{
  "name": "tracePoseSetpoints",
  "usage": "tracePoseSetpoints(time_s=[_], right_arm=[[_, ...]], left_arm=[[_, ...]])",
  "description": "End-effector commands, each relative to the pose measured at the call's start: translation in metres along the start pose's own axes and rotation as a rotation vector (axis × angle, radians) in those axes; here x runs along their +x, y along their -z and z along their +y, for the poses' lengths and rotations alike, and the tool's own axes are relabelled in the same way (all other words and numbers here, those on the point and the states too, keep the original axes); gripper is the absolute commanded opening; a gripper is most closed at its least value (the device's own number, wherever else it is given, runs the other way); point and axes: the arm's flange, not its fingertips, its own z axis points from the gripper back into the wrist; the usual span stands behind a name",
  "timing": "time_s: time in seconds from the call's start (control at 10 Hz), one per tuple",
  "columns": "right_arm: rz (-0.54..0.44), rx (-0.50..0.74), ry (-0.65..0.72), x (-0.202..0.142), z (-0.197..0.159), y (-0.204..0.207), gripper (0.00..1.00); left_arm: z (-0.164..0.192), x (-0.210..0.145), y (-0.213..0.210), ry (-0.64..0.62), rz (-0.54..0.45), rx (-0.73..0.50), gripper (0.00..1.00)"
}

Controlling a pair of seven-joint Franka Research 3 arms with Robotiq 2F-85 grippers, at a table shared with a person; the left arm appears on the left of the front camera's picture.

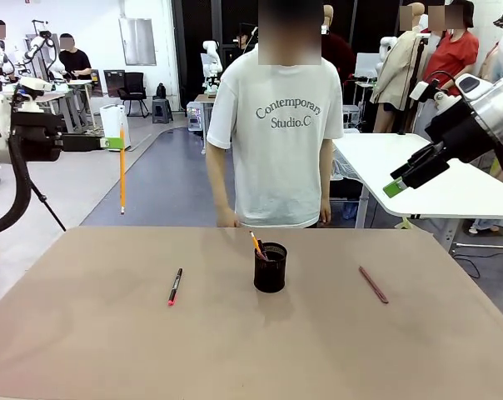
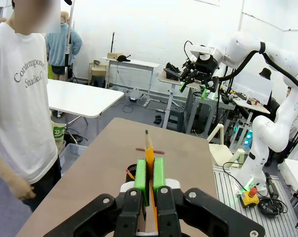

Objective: Place the pens into the pen holder.
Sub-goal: Pick up a writing instrument from the table and place it into the Pen holder.

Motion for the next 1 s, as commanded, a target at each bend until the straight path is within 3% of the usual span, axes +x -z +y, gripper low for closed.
tracePoseSetpoints(time_s=[0.0, 0.9], right_arm=[[-0.02, 0.012, 0.009, 0.0014, 0.0003, -0.0007, 1.0], [-0.02, 0.012, 0.009, 0.0014, 0.0003, -0.0007, 1.0]], left_arm=[[0.0, 0.0027, 0.0003, -0.01, 0.008, 0.0, 0.0], [0.0, 0.0027, 0.0003, -0.01, 0.008, 0.0, 0.0]])
